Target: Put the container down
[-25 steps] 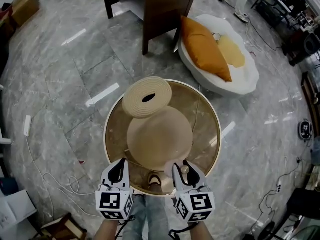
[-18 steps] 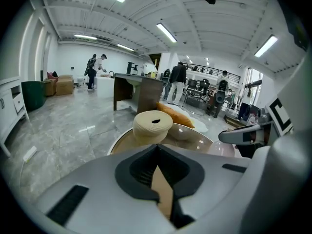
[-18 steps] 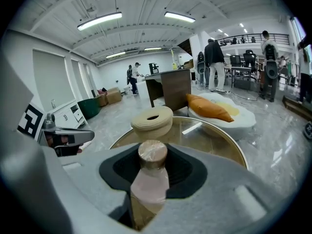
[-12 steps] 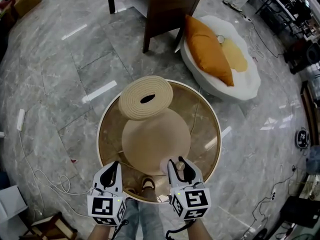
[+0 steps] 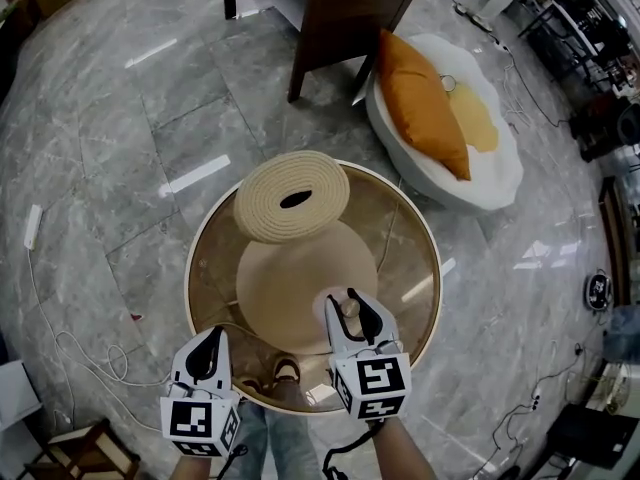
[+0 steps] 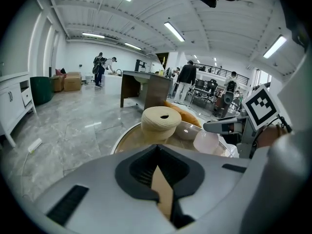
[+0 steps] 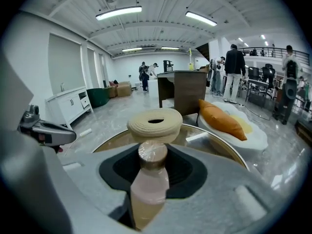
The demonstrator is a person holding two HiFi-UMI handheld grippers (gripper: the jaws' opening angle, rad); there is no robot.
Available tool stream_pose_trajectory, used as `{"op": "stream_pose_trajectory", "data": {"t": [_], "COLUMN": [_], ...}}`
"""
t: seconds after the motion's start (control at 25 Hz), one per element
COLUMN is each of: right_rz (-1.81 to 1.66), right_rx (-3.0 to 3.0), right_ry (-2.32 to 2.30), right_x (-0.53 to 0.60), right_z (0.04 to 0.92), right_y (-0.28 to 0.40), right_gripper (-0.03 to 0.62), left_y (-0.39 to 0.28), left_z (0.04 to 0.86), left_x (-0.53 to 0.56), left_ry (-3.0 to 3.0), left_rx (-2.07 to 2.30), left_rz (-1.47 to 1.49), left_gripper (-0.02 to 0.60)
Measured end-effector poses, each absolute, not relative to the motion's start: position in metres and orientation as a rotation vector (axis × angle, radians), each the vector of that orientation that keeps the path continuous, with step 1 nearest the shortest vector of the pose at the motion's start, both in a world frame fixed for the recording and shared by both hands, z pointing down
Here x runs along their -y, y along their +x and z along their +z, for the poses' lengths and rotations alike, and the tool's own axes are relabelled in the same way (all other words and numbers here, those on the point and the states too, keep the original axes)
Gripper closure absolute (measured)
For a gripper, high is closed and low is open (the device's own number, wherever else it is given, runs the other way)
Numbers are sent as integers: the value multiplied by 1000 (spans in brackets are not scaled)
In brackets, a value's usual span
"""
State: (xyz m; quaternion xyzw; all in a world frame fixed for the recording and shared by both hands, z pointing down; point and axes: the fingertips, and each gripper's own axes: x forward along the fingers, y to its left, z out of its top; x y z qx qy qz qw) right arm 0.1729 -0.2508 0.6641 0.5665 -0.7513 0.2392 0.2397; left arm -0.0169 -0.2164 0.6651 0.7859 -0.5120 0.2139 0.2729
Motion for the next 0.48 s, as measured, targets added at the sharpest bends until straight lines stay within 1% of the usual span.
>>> {"op": "stream_pose_trajectory", "data": {"t": [0.48], "right_rz": [589], "right_rx": [2056], "right_ry": [1496], "right_x": [290], "right_z": [688], "right_y": [172], "right_gripper": [461], "left_y": [-23], "left_z": [676], "left_x": [227], "left_ry": [2089], "left_rx": [1415], "left_rz": [574], "left_gripper": [577]}}
